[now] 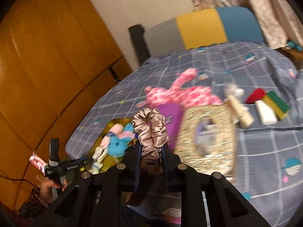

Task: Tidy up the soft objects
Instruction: 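Carry the glove into the gold tray and release with left gripper while right carries the scrunchie, then lower the scrunchie into the gold tray and open right gripper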

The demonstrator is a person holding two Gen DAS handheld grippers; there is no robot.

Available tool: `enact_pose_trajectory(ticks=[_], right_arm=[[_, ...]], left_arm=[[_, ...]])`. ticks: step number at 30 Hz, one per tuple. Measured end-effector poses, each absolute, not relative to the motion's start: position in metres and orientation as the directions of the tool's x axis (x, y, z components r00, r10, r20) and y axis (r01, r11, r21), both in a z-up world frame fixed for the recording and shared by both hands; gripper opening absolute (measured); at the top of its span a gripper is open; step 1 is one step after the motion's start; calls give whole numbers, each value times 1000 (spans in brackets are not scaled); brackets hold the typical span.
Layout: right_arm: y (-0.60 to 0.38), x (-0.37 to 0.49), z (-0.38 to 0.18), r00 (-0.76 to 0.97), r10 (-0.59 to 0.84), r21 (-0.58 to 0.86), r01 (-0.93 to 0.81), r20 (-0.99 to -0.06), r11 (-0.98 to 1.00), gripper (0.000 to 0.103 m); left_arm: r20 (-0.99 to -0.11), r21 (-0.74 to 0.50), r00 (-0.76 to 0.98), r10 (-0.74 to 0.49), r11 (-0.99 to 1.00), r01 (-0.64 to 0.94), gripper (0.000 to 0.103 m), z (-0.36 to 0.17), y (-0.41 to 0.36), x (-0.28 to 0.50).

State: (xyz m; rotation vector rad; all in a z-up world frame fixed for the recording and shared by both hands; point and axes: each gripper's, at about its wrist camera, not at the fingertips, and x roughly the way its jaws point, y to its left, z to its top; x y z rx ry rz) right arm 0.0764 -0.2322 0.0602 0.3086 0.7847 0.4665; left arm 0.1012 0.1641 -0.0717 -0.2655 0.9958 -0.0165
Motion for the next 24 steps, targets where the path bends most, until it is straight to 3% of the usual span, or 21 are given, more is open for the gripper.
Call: enact_pose_trajectory(ticks=[9,24], right_arm=[[-138,81,26,455,601,458,-392,-657,798,20],[-9,105,-50,225,584,472,-401,-780,785,22]], left_arm=[[-706,-382,680,-198,915,-131,49,-52,177,73],[-660,-445,731,-171,874,-197,49,-45,203,52]])
